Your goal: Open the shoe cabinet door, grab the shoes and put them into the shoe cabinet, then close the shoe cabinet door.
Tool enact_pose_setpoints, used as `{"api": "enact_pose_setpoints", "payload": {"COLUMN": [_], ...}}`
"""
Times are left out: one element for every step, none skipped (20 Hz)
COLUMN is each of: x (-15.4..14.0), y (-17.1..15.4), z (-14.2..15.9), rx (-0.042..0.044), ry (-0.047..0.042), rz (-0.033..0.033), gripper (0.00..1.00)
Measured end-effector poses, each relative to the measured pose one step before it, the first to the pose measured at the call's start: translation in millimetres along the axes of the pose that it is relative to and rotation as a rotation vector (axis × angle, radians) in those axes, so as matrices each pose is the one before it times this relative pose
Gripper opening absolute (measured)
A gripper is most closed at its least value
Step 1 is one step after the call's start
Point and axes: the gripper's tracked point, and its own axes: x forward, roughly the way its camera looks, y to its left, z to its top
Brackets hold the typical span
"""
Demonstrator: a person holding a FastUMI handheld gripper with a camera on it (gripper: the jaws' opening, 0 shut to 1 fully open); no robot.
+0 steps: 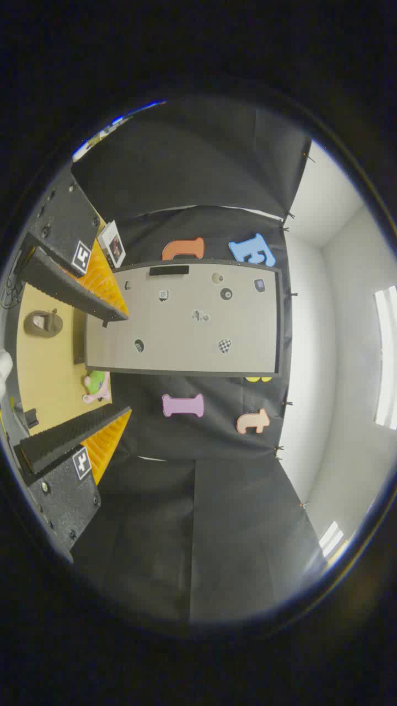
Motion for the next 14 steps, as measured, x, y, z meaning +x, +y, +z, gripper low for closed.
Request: {"api": "enact_pose_setpoints", "payload": {"x": [0.25, -1.57, 1.32, -0.66, 0.99, 0.92, 2.97, -1.4, 3.47, 1.11, -0.12, -1.79, 1.87, 2.33], "y": [1.32, 0.74, 1.93, 1.89, -0.37, -0.09, 1.7, -0.77, 0.24, 2.64, 2.41, -0.23, 1.23, 2.23], "z": [2.91, 2.55, 0.21, -1.11, -0.08, -1.41, -1.01, -3.43, 1.72, -1.23, -0.17, -0.7, 0.81, -1.44], "rx": [0.00047, 0.00682, 0.00341, 0.00248, 0.00042, 0.00209, 0.00364, 0.0046, 0.0053, 0.00613, 0.00487, 0.0011, -0.00022, 0.00064], "ry": [-0.006, -0.00482, 0.00095, 0.00207, 0.0043, 0.00418, 0.00767, 0.00675, 0.00559, 0.00633, 0.00469, 0.00058, 0.00161, -0.00012], "rz": [-0.00328, -0.00177, 0.00232, -0.00127, -0.00228, -0.00067, -0.0012, -0.00541, 0.00025, -0.00133, -0.00221, -0.0048, -0.00485, -0.00017], "gripper": [0.99, 0.99, 0.98, 0.98, 0.98, 0.98, 0.98, 0.98, 0.99, 0.98, 0.99, 0.98, 0.98, 0.98]}}
